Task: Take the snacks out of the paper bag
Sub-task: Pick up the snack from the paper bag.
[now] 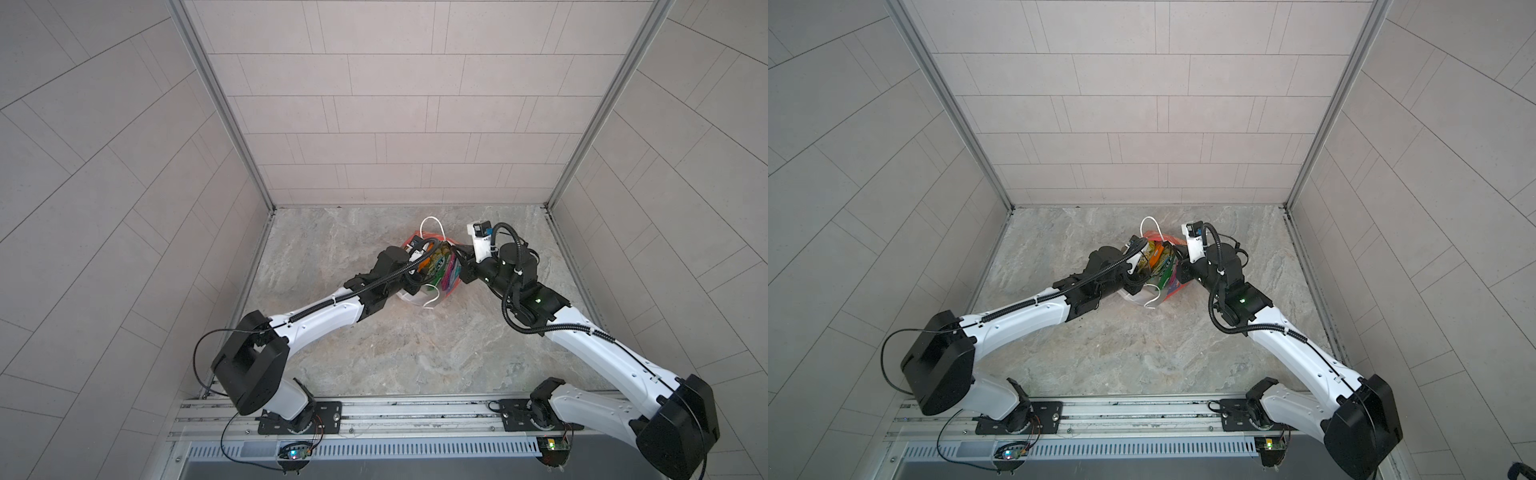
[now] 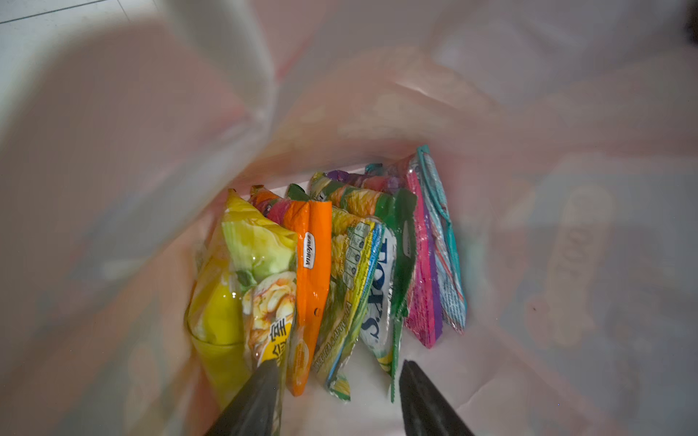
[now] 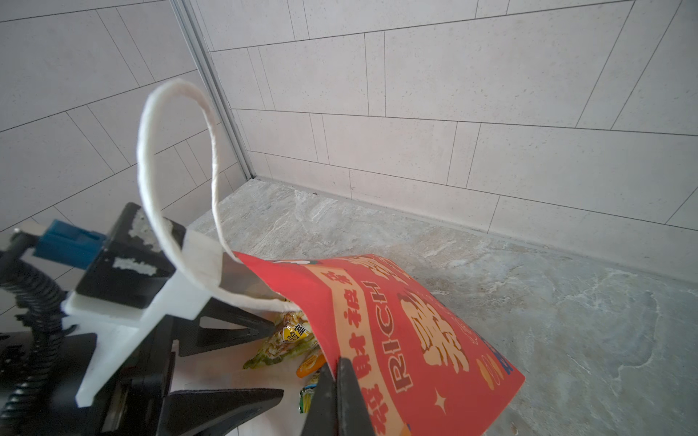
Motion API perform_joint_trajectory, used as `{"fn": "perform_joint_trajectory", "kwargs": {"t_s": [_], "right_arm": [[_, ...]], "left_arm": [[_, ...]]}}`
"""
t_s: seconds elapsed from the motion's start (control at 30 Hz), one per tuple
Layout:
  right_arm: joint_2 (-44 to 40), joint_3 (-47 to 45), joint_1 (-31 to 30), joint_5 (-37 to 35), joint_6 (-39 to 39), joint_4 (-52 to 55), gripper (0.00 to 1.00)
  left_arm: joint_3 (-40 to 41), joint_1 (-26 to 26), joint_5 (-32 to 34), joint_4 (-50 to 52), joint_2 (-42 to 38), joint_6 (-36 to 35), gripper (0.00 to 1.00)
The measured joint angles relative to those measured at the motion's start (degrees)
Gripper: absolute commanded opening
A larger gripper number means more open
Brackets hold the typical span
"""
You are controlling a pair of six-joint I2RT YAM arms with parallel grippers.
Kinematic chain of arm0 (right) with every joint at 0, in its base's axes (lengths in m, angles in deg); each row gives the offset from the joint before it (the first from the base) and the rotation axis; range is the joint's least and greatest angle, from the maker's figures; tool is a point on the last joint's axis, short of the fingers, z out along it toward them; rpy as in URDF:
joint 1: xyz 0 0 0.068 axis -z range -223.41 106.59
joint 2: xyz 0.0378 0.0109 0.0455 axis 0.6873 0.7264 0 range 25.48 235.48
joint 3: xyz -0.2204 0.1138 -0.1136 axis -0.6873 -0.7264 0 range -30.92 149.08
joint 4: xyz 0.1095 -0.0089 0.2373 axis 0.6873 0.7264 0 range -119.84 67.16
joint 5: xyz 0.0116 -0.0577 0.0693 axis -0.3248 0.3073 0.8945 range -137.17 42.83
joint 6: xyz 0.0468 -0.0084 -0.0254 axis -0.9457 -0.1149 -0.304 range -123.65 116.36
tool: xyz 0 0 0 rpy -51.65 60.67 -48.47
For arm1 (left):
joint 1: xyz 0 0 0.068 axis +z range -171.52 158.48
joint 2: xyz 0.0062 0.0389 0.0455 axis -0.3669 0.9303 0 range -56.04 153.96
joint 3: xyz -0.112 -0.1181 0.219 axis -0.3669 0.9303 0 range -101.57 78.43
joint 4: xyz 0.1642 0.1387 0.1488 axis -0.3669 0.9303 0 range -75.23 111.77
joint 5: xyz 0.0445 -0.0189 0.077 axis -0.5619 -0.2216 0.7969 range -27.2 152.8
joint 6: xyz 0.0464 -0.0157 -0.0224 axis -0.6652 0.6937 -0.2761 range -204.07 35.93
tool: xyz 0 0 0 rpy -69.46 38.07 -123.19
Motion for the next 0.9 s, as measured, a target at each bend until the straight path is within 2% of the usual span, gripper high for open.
{"fn": "perform_joint_trajectory", "kwargs": {"t_s": [0.23,0.7,0.77,0.9], "right_arm": [[-0.1,-0.7,0.0,0.2,-0.2,-0.9,0.00],[-0.2,-1.0,0.0,0.6,-0.2,-2.2,0.00],[-0.2,-1.3,0.0,0.6,-0.4,-2.6,0.00],[-0.3,-1.6,0.0,0.6,-0.4,-2.8,0.00]], "left_arm": [[-1.9,0.1,5.1,-0.8,1.9,-1.9,0.59],[-7.3,2.0,7.1,-0.6,6.8,-2.6,0.59],[-7.4,2.0,7.2,-1.0,7.4,-2.6,0.58],[-7.4,2.0,7.5,-2.7,8.3,-2.3,0.44]]}}
